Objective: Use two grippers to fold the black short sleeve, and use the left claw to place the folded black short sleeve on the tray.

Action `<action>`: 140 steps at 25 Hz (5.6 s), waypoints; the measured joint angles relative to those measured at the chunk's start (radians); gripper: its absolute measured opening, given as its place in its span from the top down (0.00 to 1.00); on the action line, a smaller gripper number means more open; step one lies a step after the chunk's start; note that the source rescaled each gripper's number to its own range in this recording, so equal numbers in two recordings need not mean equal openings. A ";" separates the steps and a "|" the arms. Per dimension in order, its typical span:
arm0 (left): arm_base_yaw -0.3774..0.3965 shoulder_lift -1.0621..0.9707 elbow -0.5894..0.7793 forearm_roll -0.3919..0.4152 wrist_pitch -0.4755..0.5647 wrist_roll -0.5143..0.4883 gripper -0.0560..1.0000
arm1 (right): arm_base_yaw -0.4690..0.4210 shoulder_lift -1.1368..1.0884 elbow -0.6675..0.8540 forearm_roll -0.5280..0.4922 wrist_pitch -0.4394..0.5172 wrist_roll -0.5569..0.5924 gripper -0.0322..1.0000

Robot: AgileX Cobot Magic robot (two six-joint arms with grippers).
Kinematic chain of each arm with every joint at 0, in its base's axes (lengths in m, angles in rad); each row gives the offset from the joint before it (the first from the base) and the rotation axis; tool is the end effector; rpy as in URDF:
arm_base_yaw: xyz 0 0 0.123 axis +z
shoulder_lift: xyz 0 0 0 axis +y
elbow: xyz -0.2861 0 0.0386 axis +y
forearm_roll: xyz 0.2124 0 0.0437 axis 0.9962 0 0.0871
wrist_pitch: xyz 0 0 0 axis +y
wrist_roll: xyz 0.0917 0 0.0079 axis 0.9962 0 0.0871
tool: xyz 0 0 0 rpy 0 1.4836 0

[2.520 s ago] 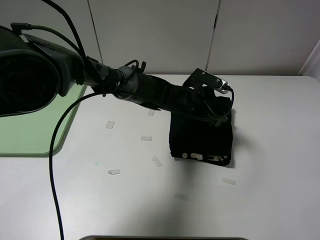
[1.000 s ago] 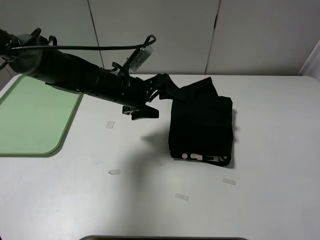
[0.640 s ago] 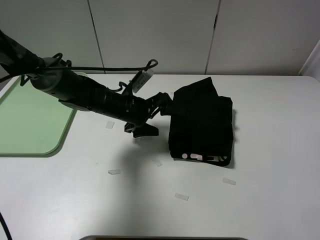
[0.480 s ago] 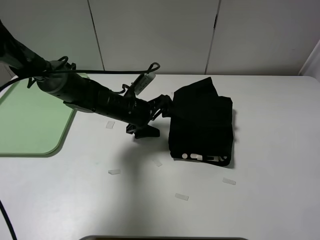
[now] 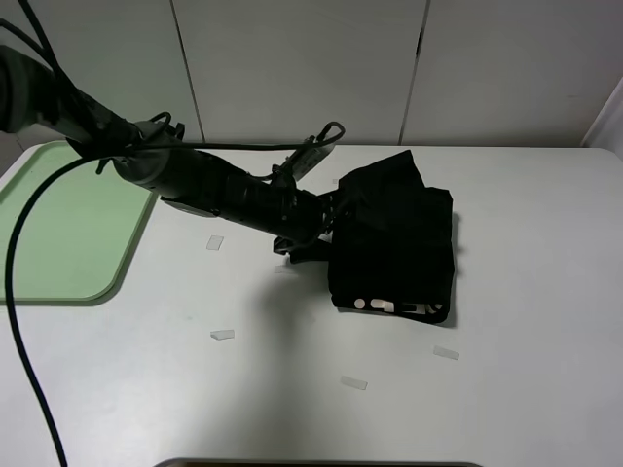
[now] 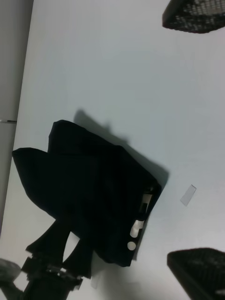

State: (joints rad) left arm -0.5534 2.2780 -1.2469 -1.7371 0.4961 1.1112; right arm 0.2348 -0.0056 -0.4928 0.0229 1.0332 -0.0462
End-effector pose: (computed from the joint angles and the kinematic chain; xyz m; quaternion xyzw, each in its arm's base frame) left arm 0.3305 -0.2551 0.0944 0.0416 0.9117 -0.3791 0.1525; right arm -0.0371 -0.0070 0.2600 -0.1188 0.8380 0.0615 0.5291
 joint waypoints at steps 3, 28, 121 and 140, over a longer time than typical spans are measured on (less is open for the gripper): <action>-0.019 0.004 -0.016 0.000 -0.056 0.000 0.17 | 0.000 0.000 0.000 0.000 0.000 0.000 0.00; -0.014 0.004 -0.027 0.193 -0.199 0.079 0.83 | 0.000 0.000 0.000 0.000 0.000 0.000 0.00; 0.830 -0.300 0.195 2.231 -0.291 -1.130 0.84 | 0.000 0.000 0.000 0.000 0.000 0.000 0.00; 0.831 -0.557 0.201 2.231 -0.361 -1.130 0.00 | 0.000 0.000 0.000 0.000 0.000 0.000 0.00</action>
State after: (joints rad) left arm 0.2773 1.7215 -1.0456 0.4943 0.1355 -0.0185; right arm 0.2348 -0.0056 -0.4928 0.0229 1.0332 -0.0462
